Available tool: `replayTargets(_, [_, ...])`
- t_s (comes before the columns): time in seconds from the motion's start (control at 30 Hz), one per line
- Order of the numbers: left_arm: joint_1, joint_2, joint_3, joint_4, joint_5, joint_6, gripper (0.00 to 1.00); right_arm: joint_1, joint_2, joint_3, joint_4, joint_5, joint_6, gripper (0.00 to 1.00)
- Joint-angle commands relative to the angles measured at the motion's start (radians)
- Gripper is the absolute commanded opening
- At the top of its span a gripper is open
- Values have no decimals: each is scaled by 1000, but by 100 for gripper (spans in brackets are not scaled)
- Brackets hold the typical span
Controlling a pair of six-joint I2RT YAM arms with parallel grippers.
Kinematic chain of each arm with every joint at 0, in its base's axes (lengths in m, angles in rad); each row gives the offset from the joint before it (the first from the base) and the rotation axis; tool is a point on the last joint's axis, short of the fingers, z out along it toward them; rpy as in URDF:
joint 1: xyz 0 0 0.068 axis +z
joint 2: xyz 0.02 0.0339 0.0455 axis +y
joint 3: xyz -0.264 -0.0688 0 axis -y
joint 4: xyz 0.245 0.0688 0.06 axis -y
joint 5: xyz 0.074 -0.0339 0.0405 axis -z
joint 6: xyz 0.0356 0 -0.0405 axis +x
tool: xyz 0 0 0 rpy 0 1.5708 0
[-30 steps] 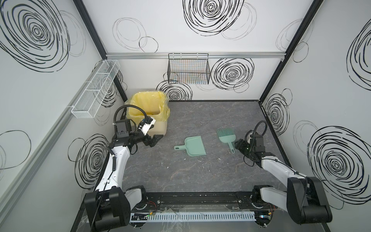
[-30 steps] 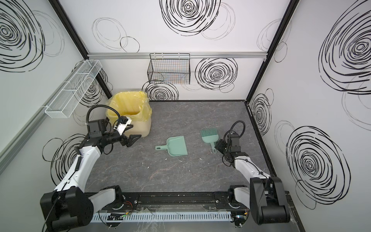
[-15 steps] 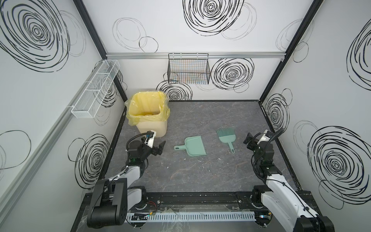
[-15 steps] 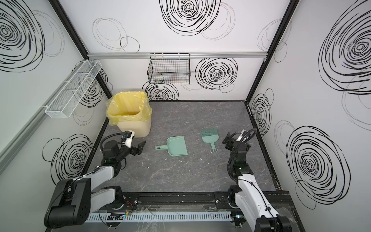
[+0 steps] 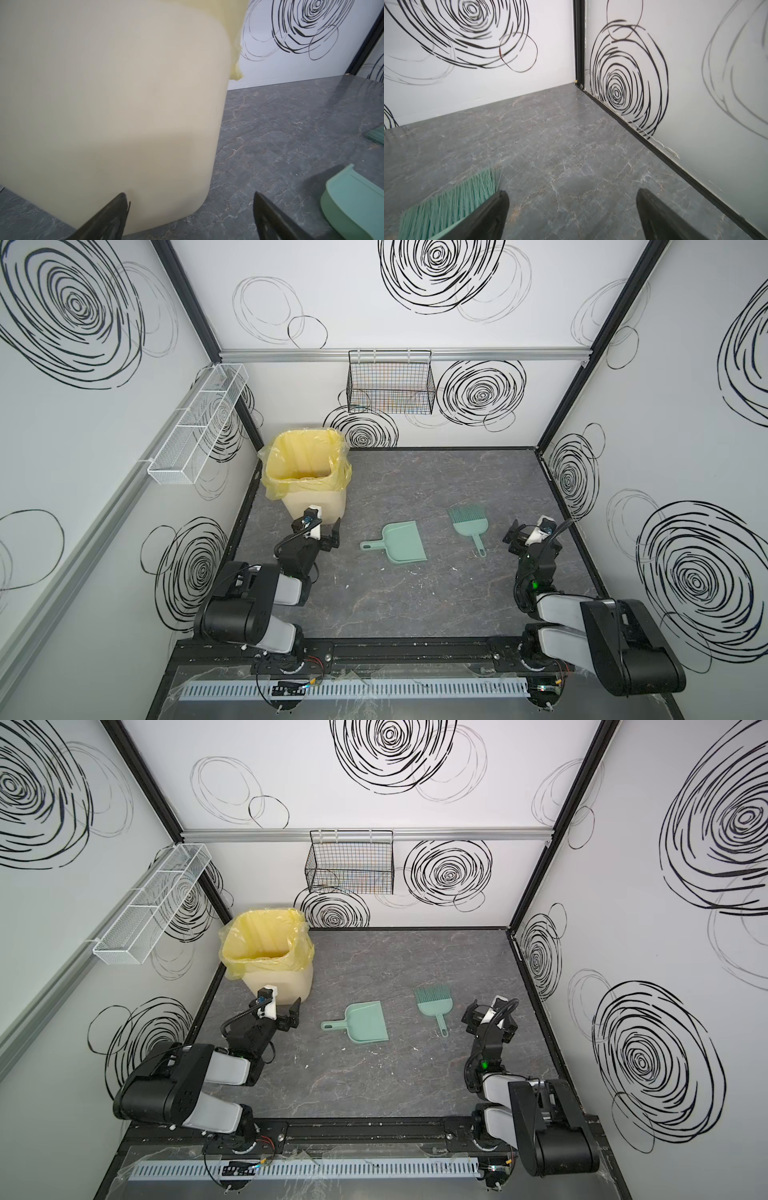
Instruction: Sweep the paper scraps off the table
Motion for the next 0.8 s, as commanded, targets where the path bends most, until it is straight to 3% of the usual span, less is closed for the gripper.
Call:
replayTargets(0.0, [13,4,-4,159,-11,-25,96,-20,102,-28,299,-35,-54,100])
replayTargets(0.1, [21,6,-3,158,-3,-30,96,-22,143,29,200,-91,-61,100])
replayTargets(0.17, [21,4,-3,156,-3,-30,96,-18,238,71,250,-57,-75,100])
replayTargets(0.27, [26,5,-1,156,8,-33,96,-37,212,144,62,-92,-41,100])
replayTargets(0.77, [35,6,0,156,22,-41,96,-39,216,141,71,-91,-44,100])
